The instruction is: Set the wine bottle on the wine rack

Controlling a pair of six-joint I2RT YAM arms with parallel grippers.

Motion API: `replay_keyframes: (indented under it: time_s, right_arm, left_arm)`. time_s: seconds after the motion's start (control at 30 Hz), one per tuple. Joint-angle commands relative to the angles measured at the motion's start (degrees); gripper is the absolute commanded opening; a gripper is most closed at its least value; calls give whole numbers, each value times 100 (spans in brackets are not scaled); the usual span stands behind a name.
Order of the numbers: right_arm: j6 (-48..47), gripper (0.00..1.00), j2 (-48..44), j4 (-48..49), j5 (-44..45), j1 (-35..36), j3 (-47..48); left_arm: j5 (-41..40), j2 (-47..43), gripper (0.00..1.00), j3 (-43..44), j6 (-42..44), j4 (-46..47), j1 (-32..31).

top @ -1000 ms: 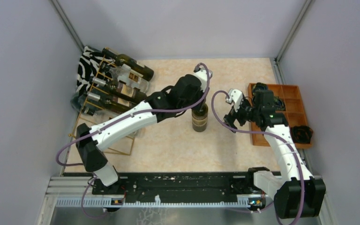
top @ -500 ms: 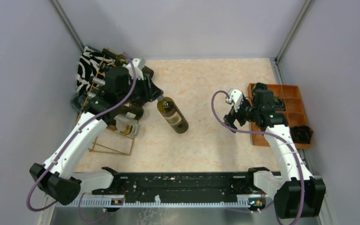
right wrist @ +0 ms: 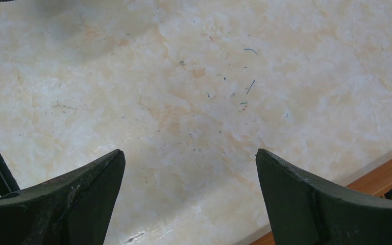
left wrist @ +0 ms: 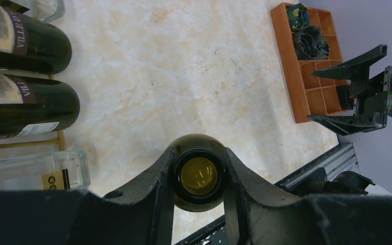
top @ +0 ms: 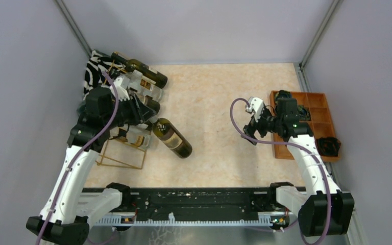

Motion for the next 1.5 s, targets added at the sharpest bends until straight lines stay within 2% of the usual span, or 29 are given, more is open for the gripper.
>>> replay_keyframes:
  time_s: [0.0, 0.27, 0.53, 0.67, 0.8, 1.0, 1.27, 1.47]
  right_arm:
    - [-72, 98, 38, 89, -225, -54, 44]
    - [-72, 98, 67, 99, -192, -48, 37]
    - [-72, 98, 112, 86, -219, -50, 35]
    - [-81, 98, 129, 77, -228, -48, 44]
    - [-98, 98, 151, 56, -243, -52, 46]
    - [-116, 98, 160, 46, -255, -50, 53]
    - [-116, 98, 173, 46, -314, -48, 44]
    - [-103, 98, 147, 62, -302, -48, 27]
  left_arm:
    - [93, -342, 0, 61, -54, -144, 256]
    - [99, -552, 0, -200, 259, -618, 1029]
    - [28, -580, 0, 52, 669, -1155, 1794]
    - [-375, -604, 0, 5, 830, -1362, 1931]
    - [-349, -738, 0, -86, 830, -1346, 2136]
    - [-511, -805, 0, 249, 834, -1642, 2207]
    - [-1181, -1192, 0, 564, 792, -2079, 2197]
    - [-1478, -1227, 0, 216, 764, -1698, 2198]
